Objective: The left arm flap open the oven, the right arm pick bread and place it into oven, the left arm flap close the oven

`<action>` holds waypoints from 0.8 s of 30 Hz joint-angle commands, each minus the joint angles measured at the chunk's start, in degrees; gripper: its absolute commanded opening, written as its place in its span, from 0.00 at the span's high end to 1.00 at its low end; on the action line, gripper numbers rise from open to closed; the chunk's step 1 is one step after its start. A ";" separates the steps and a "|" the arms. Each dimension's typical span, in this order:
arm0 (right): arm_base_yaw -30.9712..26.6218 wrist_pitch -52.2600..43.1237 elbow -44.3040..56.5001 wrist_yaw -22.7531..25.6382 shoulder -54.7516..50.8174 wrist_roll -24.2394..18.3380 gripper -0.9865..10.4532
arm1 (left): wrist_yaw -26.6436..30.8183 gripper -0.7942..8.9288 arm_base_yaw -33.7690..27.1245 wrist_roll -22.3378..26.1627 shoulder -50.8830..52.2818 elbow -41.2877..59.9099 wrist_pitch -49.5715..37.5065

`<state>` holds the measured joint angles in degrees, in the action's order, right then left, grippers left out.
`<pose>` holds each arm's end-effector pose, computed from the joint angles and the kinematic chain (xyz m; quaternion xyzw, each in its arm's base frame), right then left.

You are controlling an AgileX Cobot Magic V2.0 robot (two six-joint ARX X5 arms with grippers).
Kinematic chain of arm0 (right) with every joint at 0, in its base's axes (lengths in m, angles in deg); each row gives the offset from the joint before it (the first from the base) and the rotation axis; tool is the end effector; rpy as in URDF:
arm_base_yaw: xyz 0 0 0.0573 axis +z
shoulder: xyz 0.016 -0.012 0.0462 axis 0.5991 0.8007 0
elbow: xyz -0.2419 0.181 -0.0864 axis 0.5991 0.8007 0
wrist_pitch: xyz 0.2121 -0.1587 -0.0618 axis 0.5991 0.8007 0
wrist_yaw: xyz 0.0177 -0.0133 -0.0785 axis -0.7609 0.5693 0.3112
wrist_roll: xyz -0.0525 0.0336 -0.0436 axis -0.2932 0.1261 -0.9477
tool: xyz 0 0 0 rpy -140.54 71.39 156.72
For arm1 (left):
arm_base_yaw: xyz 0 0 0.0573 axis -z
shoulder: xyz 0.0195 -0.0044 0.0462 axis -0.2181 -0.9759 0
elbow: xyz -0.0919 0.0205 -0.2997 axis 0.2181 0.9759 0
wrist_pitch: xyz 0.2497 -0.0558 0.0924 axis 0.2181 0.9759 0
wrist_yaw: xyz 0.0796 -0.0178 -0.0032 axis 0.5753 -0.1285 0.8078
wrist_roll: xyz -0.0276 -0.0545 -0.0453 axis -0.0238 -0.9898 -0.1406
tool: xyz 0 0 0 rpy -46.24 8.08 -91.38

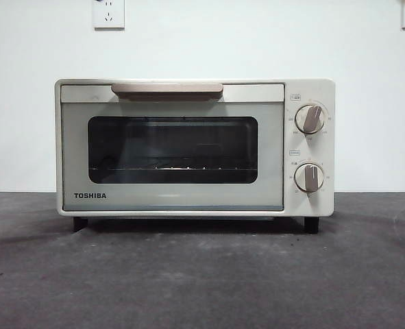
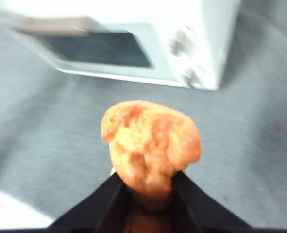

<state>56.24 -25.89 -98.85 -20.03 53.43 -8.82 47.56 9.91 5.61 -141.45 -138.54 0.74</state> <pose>0.0904 0.0494 0.3642 0.1299 0.3562 0.2345 0.8951 0.2293 -0.1267 0.3983 -0.0575 0.3581 -0.3898 0.8465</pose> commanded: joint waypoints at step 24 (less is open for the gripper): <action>0.31 -0.13 -0.96 -3.98 -11.50 3.23 0.83 | 11.15 0.91 4.90 13.66 -18.16 -6.75 -8.07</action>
<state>56.27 -25.67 -98.85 -23.81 41.80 -6.40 58.53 14.54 18.51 -158.54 -143.85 -6.95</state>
